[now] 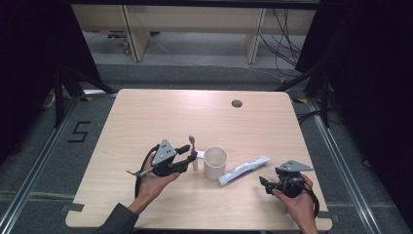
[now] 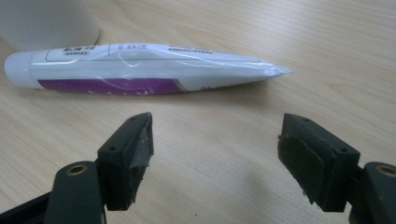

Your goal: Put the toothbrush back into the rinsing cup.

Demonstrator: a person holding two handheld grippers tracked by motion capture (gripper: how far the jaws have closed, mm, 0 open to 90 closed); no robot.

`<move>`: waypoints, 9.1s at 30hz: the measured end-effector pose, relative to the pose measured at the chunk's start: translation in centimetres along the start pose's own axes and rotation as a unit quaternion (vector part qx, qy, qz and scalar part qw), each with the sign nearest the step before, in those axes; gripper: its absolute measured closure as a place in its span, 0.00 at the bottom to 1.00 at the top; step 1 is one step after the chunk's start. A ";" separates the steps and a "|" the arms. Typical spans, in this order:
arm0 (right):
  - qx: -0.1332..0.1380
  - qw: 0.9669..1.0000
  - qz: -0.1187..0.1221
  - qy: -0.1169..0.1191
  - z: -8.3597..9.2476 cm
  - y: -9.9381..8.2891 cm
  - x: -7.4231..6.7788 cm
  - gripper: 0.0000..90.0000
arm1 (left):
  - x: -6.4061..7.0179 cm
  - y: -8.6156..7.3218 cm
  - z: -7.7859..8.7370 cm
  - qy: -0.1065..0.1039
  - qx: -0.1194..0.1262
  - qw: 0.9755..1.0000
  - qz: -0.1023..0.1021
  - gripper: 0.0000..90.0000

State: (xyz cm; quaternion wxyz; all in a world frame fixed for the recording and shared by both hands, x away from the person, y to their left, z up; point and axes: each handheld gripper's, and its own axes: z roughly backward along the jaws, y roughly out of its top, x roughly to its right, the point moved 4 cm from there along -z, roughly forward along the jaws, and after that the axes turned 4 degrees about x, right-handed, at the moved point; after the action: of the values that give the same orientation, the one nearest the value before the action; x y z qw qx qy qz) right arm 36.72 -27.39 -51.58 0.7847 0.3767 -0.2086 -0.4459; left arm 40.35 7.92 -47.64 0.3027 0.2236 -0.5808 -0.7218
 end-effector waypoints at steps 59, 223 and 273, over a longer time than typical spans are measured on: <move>0.034 0.995 0.015 0.091 -3.7 4.2 -5.5 1.00 | -0.2 -6.9 9.9 0.029 -0.137 0.990 0.030 0.28; -0.258 0.963 0.054 0.051 -0.5 2.8 0.7 0.86 | 0.7 -7.1 9.5 0.000 -0.139 0.990 0.032 0.31; 0.210 0.955 -0.036 0.207 -1.5 14.4 -5.2 0.86 | 0.6 -7.1 9.6 -0.001 -0.140 0.990 0.030 0.32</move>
State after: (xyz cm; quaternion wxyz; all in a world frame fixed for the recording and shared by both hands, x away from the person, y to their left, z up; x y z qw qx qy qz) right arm 42.89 -17.74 -41.31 0.6970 0.6247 -0.1169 -0.3321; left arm 32.19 15.24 -52.37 0.3521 0.1604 -0.4807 -0.7869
